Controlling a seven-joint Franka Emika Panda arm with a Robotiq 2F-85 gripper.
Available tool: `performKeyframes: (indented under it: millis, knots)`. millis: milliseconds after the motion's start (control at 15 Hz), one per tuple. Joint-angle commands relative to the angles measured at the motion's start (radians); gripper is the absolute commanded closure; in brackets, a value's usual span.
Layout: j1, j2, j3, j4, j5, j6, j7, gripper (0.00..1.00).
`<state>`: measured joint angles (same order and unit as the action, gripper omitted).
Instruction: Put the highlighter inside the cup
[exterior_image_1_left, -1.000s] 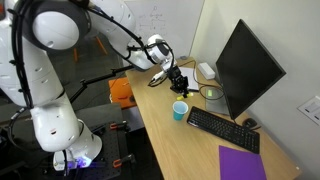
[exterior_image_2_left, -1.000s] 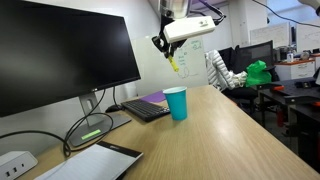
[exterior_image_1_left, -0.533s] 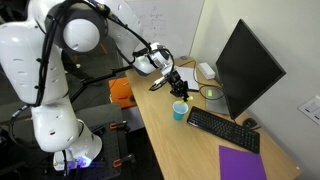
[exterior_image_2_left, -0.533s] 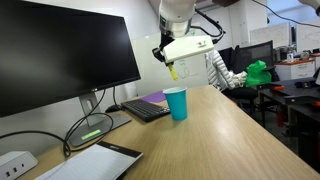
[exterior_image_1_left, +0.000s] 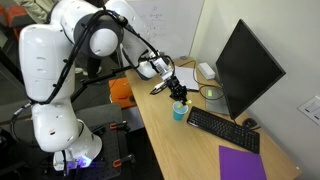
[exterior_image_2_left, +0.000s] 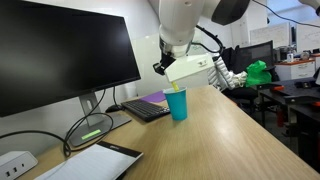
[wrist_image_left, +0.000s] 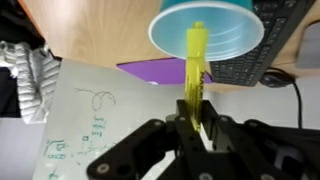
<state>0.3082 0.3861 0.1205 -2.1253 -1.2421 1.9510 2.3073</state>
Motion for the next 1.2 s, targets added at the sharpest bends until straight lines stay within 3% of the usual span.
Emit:
performKeyframes:
  millis: [0, 200, 267, 333, 467, 867, 1133]
  knots:
    - [-0.006, 0.045, 0.018, 0.030, -0.028, -0.036, 0.034, 0.92]
    - [-0.001, 0.067, 0.022, 0.032, -0.031, -0.036, 0.036, 0.95]
    - [-0.001, 0.072, 0.023, 0.032, -0.028, -0.035, 0.034, 0.87]
    - [0.000, 0.074, 0.025, 0.031, -0.030, -0.035, 0.036, 0.55]
    - [0.001, 0.073, 0.027, 0.025, -0.038, -0.037, 0.021, 0.47]
    - [-0.022, 0.034, 0.046, 0.007, -0.011, 0.002, -0.017, 0.01]
    - [-0.067, -0.022, 0.070, -0.009, 0.119, 0.072, -0.151, 0.00]
